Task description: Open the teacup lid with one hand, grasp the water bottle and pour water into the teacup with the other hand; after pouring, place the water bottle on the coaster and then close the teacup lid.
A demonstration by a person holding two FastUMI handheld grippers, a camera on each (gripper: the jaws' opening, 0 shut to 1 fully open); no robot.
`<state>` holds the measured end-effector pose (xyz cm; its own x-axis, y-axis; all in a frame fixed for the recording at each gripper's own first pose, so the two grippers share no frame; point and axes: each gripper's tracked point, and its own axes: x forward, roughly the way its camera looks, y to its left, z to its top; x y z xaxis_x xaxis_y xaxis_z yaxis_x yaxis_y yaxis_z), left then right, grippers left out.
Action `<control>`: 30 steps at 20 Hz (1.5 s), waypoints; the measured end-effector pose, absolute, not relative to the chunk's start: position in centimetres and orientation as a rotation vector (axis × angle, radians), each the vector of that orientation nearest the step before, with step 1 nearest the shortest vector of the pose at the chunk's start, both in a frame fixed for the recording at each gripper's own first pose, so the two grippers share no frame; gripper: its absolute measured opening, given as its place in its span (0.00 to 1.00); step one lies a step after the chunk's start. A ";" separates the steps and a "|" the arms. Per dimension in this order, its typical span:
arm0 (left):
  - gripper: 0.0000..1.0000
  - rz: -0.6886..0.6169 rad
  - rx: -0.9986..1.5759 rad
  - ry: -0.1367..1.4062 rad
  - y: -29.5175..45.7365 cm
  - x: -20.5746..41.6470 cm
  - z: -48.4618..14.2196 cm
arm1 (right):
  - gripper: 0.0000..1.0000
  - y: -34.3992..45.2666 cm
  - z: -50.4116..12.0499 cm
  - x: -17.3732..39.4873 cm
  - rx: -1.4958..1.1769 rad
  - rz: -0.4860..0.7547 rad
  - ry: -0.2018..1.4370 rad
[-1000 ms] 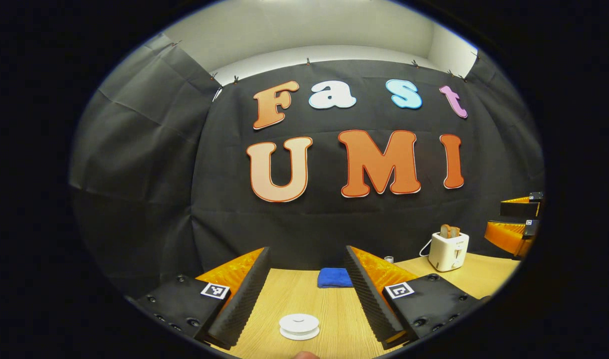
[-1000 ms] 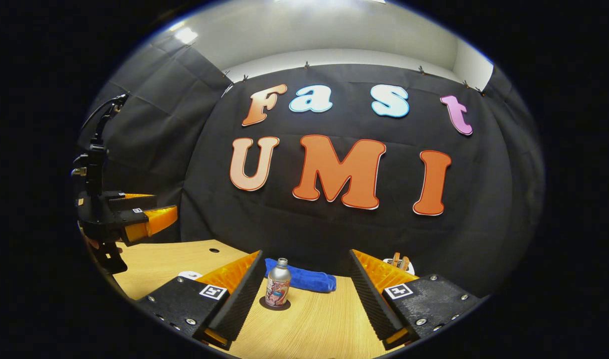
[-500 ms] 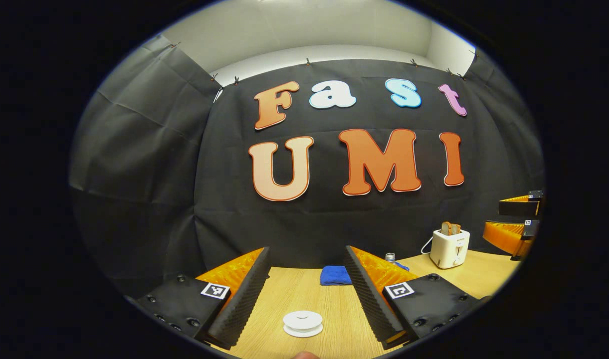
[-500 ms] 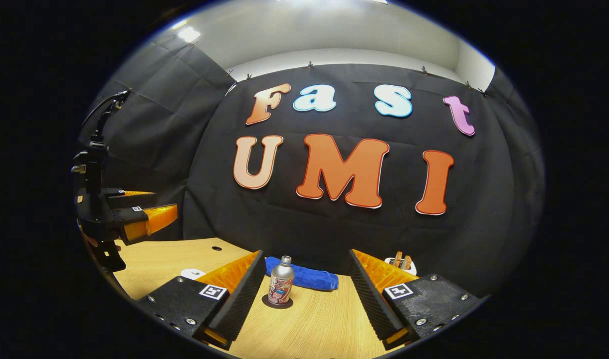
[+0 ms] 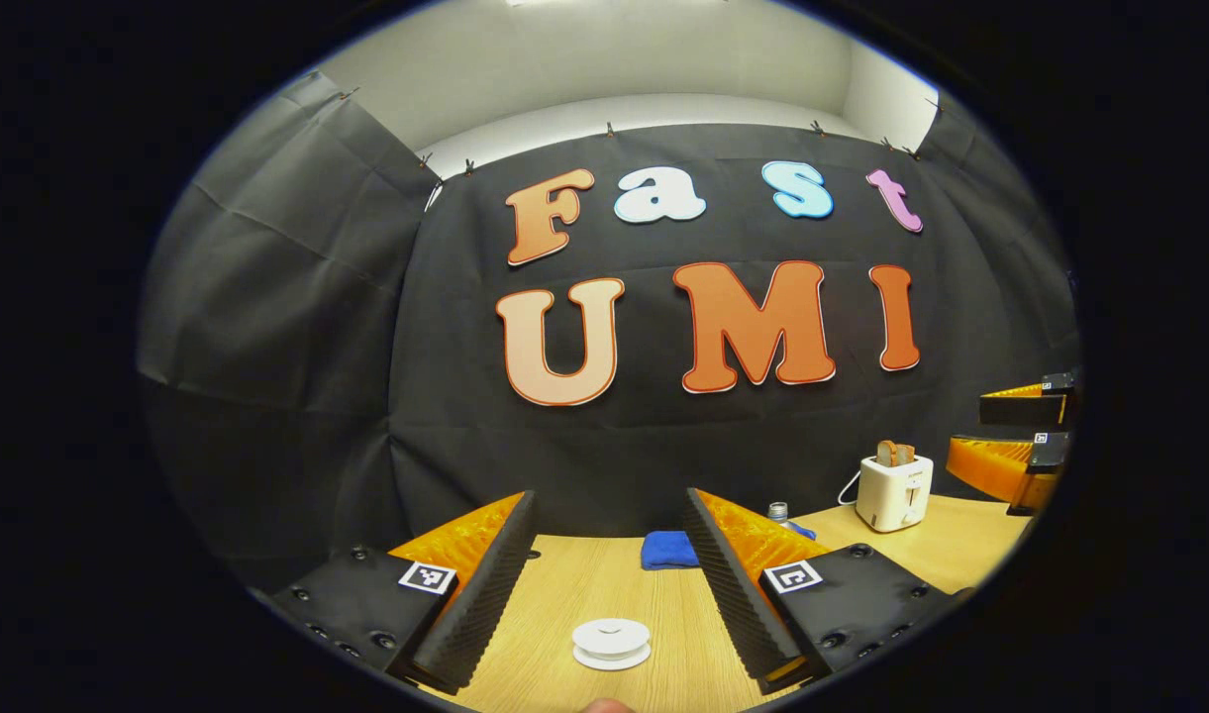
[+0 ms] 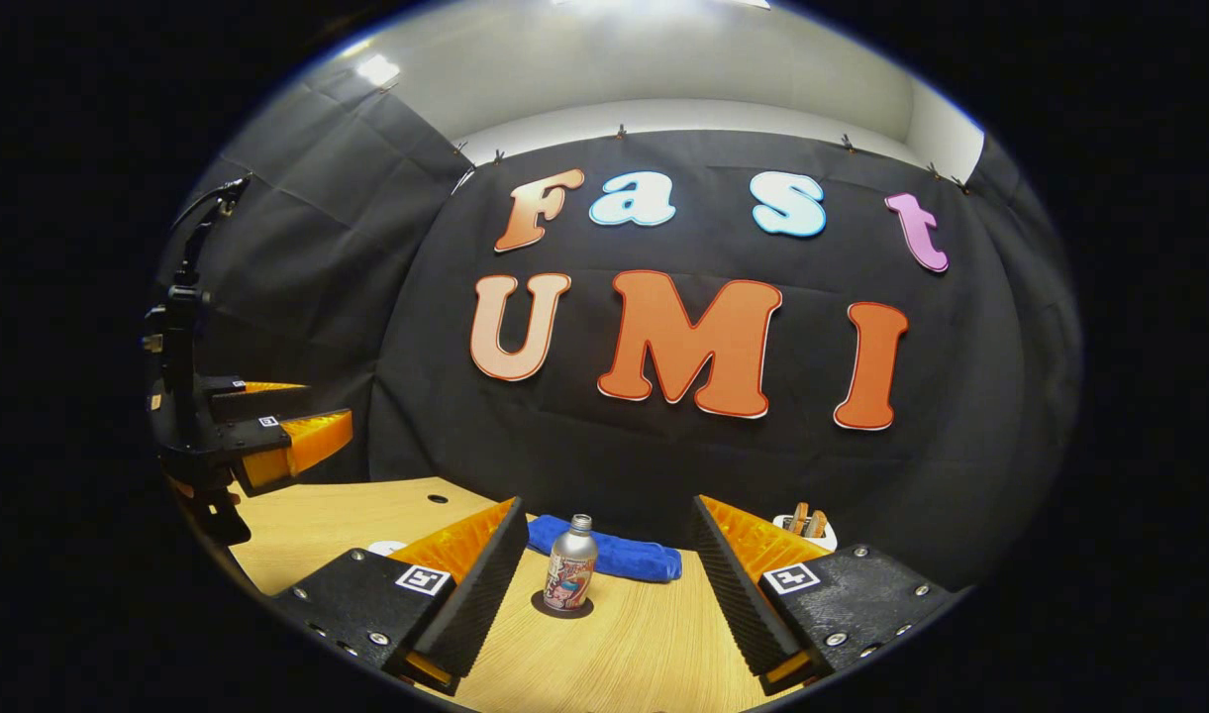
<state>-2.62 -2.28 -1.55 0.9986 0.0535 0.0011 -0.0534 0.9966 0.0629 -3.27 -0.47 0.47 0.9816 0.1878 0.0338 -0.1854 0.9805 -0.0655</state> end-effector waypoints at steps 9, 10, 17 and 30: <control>1.00 0.042 0.047 0.002 -2.0 -2.4 -2.0 | 0.99 -0.1 0.5 -3.3 -0.067 0.169 -0.036; 1.00 0.036 0.043 0.001 -2.2 -2.3 -2.1 | 0.99 -0.3 0.6 -3.3 -0.069 0.161 -0.040; 0.97 0.043 0.032 0.003 -1.9 -2.5 -2.2 | 0.99 -0.5 0.7 -3.9 -0.066 0.149 -0.046; 1.00 0.058 0.010 -0.002 -1.8 -2.3 -2.3 | 0.99 -1.0 0.4 -3.6 -0.065 0.145 -0.044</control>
<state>-2.32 -1.78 -2.28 0.9983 0.0577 0.0022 -0.0577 0.9983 0.0095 -3.59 -0.96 0.39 0.9885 0.1461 0.0391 -0.1433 0.9873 -0.0682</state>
